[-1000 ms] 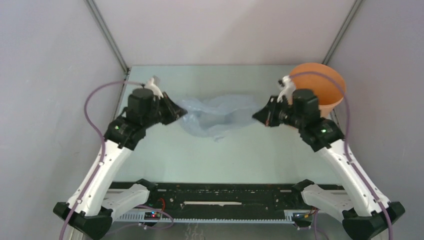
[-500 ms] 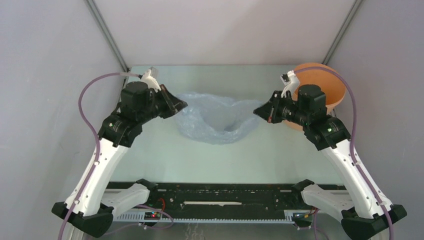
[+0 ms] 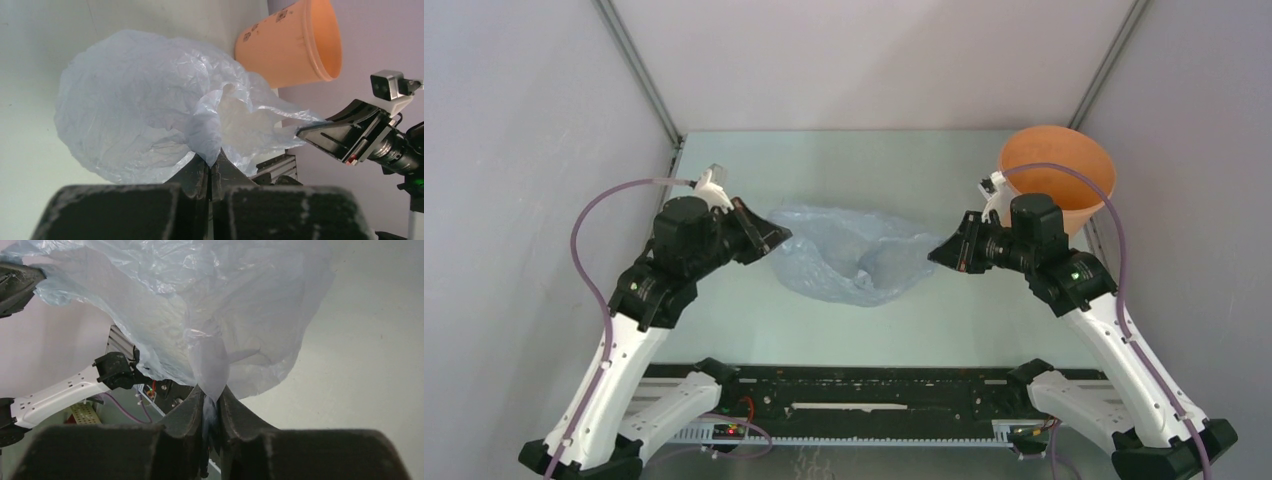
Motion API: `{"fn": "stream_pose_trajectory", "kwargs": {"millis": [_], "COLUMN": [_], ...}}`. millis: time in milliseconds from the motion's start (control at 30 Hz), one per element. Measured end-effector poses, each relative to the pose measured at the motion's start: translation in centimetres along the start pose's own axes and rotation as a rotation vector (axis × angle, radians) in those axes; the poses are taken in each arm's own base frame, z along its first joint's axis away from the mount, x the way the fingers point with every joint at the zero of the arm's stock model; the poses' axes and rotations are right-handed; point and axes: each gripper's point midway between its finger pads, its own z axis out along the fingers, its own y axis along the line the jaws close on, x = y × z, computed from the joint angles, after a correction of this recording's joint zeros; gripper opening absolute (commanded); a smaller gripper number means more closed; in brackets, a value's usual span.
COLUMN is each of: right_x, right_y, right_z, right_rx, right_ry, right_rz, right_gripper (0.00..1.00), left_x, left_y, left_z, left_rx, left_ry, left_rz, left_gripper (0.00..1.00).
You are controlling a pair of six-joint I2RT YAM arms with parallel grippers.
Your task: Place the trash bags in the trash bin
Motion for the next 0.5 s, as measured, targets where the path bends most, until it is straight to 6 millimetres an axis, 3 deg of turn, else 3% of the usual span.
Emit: {"fn": "stream_pose_trajectory", "kwargs": {"millis": [167, 267, 400, 500], "right_x": [0.4, 1.0, 1.4, 1.3], "right_y": [0.2, -0.2, -0.7, -0.8], "right_z": [0.1, 0.2, 0.2, 0.2], "right_rx": [0.001, 0.027, 0.052, 0.062], "right_ry": [0.018, 0.041, 0.056, 0.05], "right_rz": [0.051, 0.076, 0.099, 0.107], "right_gripper": [0.38, 0.53, 0.59, 0.71], "left_x": [-0.8, -0.5, -0.5, -0.6], "left_y": [-0.4, 0.6, 2.0, 3.2], "left_z": [0.2, 0.5, 0.4, 0.7], "left_rx": [-0.012, -0.052, -0.122, -0.172], "left_ry": [-0.009, 0.006, 0.007, 0.009], "left_rz": [0.008, 0.018, 0.026, 0.021], "left_gripper": [0.0, 0.0, 0.0, 0.0]}}
